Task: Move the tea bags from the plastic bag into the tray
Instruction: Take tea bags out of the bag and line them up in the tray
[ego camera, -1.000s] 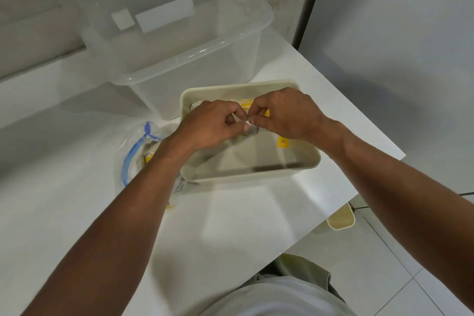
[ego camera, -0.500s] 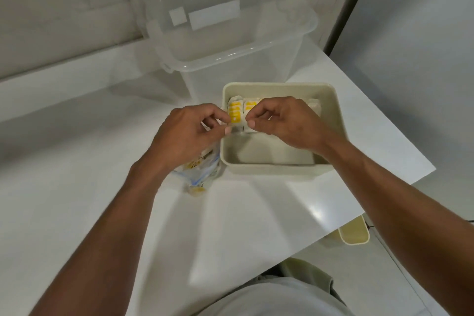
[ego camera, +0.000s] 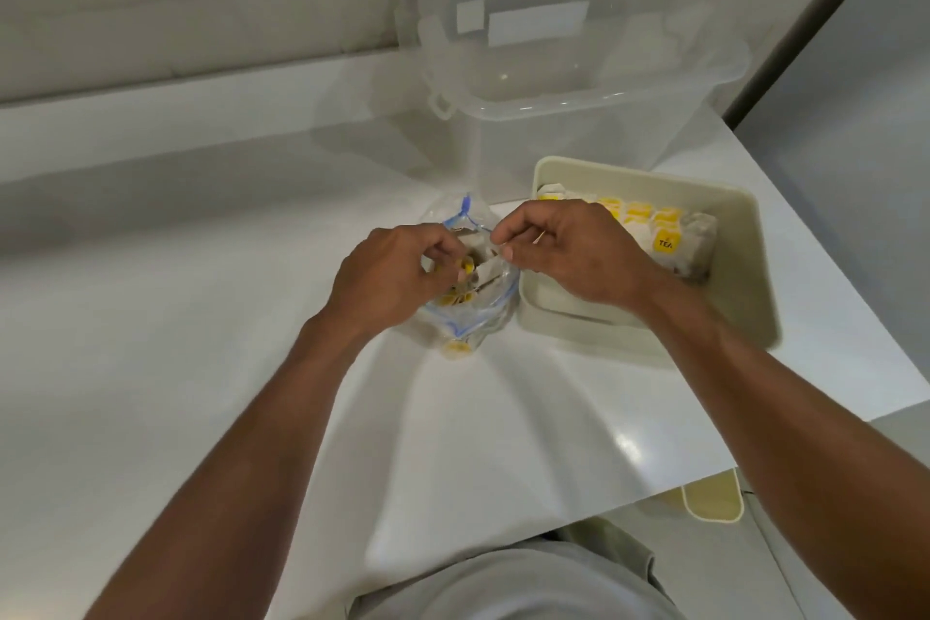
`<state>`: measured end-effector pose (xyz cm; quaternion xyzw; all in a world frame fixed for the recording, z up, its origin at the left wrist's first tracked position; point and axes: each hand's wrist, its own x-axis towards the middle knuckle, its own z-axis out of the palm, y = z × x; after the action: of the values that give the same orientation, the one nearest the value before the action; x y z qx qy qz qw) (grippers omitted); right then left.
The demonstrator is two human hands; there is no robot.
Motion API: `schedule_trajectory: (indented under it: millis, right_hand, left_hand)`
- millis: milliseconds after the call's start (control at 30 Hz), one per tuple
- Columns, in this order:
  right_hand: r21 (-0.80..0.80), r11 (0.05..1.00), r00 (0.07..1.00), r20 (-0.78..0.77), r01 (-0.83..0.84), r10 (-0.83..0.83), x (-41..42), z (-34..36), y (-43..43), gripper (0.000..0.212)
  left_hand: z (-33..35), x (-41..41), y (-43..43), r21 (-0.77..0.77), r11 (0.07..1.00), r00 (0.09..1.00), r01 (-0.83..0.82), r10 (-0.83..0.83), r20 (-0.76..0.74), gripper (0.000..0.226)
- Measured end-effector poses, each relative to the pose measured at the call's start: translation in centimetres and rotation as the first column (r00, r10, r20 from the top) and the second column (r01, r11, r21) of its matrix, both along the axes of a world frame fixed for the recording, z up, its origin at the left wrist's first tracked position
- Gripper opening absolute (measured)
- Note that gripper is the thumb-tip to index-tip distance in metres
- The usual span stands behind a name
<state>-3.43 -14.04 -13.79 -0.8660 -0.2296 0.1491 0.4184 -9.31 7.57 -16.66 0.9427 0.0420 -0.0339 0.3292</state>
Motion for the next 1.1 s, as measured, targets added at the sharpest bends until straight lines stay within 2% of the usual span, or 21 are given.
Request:
schedule_trajectory:
  millis: [200, 333, 433, 533, 600, 700, 800, 867, 933, 1000, 1067, 1100]
  right_hand:
    - [-0.058, 0.998, 1.000, 0.014, 0.006, -0.006, -0.1, -0.5, 0.4, 0.014]
    - [-0.064, 0.998, 1.000, -0.005, 0.028, -0.028, -0.2, -0.3, 0.5, 0.013]
    - [-0.065, 0.996, 0.998, -0.008, 0.067, -0.067, -0.2, -0.6, 0.4, 0.013]
    - [-0.049, 0.995, 0.995, -0.038, 0.087, -0.089, 0.1, -0.7, 0.4, 0.024]
    - [-0.053, 0.996, 0.997, -0.042, 0.070, -0.072, 0.2, -0.5, 0.6, 0.029]
    - [-0.023, 0.999, 0.998, -0.049, 0.035, -0.036, 0.0, -0.3, 1.2, 0.020]
    - [0.106, 0.990, 0.985, -0.157, 0.093, -0.076, -0.2, 0.1, 1.7, 0.011]
    - [0.162, 0.973, 0.959, -0.258, 0.164, -0.119, -0.2, 0.5, 1.9, 0.018]
    - [0.169, 0.962, 0.945, -0.287, 0.213, -0.159, -0.1, 0.6, 2.0, 0.025]
    - [0.165, 0.956, 0.948, -0.248, 0.243, -0.198, 0.1, 0.4, 1.9, 0.020]
    - [0.128, 0.961, 0.954, -0.210, 0.245, -0.215, 0.3, 0.3, 1.5, 0.011]
    - [0.113, 0.966, 0.956, -0.209, 0.233, -0.206, 0.4, 0.3, 1.3, 0.014]
  left_hand:
    - [-0.9, 0.5, -2.5, 0.225, 0.974, 0.999, 0.003, -0.012, 0.037, 0.030]
    - [-1.4, 0.8, -3.1, 0.252, 0.968, 0.998, -0.010, -0.006, 0.061, 0.015]
    - [-1.2, 0.7, -2.6, 0.140, 0.986, 0.996, -0.089, 0.085, 0.034, 0.007]
    - [-0.6, 0.7, -1.4, -0.130, 0.985, 0.993, -0.113, 0.116, 0.011, 0.006]
    - [0.3, 0.7, -0.9, -0.240, 0.968, 0.996, -0.077, 0.085, 0.022, 0.005]
    - [1.5, 0.8, -0.7, -0.309, 0.949, 0.996, -0.055, 0.073, 0.048, 0.004]
    - [1.9, 0.8, -0.9, -0.374, 0.926, 0.996, -0.054, 0.078, 0.048, 0.004]
    - [1.9, 0.7, -0.9, -0.418, 0.907, 0.998, -0.040, 0.057, 0.028, 0.005]
    - [1.9, 0.6, -0.8, -0.451, 0.892, 1.000, -0.015, 0.016, -0.001, 0.009]
    - [1.5, 0.9, -0.6, -0.349, 0.937, 1.000, -0.028, 0.027, -0.008, 0.016]
    - [1.1, 1.5, -0.5, 0.019, 0.999, 0.998, -0.048, 0.048, 0.026, 0.019]
    - [0.9, 1.8, -0.5, 0.212, 0.977, 0.999, -0.041, 0.034, 0.038, 0.021]
